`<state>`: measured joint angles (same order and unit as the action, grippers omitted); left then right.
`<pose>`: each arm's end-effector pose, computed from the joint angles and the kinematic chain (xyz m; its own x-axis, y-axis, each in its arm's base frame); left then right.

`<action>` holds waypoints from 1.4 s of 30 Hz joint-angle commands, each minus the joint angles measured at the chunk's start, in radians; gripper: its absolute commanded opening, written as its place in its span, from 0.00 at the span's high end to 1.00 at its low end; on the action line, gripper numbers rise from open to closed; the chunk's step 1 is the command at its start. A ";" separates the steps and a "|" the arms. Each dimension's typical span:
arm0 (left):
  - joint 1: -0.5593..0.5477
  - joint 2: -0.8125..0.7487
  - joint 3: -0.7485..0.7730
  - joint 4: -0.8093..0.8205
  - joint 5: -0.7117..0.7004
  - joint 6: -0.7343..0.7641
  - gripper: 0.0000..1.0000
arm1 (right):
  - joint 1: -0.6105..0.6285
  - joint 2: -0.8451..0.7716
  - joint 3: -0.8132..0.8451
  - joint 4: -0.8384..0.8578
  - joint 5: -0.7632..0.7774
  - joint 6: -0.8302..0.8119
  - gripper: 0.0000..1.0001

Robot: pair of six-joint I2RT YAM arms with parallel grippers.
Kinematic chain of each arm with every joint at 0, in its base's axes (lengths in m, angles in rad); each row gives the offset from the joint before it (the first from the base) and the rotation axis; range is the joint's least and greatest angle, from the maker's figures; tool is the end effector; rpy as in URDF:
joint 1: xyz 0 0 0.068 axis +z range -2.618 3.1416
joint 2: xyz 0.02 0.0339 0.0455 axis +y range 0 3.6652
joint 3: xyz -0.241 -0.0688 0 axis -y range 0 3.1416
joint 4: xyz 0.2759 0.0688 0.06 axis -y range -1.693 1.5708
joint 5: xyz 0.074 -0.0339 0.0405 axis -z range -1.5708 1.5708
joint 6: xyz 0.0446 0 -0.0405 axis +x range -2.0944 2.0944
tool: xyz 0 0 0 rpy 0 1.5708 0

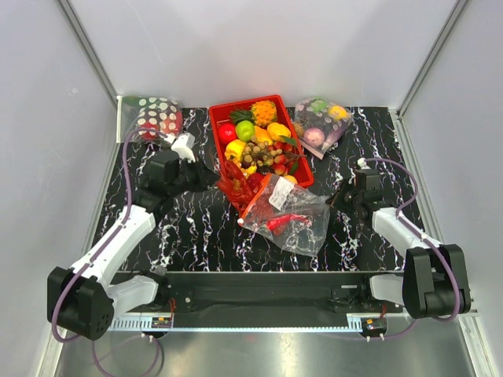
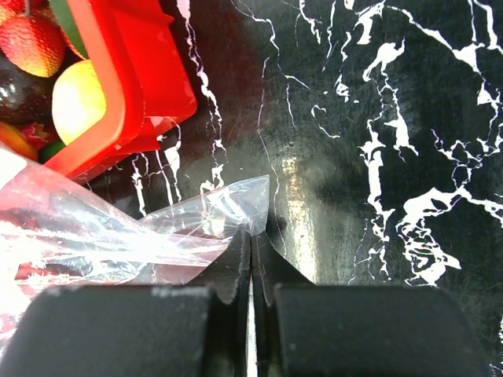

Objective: Open the zip-top bag and remove the fake food

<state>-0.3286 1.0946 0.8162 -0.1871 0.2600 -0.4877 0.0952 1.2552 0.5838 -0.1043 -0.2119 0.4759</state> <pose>0.2764 -0.1064 0.2570 -0.6234 -0.2659 -0.7353 0.2685 0.8104 -0.5207 0.2803 0.0362 0.1356 -0.7306 0.3802 -0.5671 0.1039 0.8829 0.4580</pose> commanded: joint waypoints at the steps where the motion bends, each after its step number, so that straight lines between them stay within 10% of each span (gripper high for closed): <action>1: 0.016 0.028 0.086 0.112 -0.030 0.012 1.00 | -0.012 -0.037 -0.004 0.012 0.006 -0.003 1.00; 9: 0.019 0.004 0.103 0.117 0.004 -0.009 1.00 | -0.018 -0.059 -0.018 0.011 -0.004 0.003 1.00; 13: 0.017 -0.025 0.026 0.165 0.070 -0.052 1.00 | -0.018 -0.094 -0.019 0.002 -0.067 -0.002 0.67; 30: 0.017 -0.027 0.104 0.107 0.042 0.008 1.00 | -0.017 -0.243 -0.079 -0.087 -0.086 0.012 0.57; 42: 0.020 -0.047 0.138 0.060 0.001 0.037 1.00 | -0.017 -0.175 -0.110 -0.034 -0.095 0.026 1.00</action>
<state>-0.3183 1.0687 0.8837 -0.1669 0.2848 -0.4694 0.0811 1.1046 0.4706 -0.1661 -0.3084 0.5095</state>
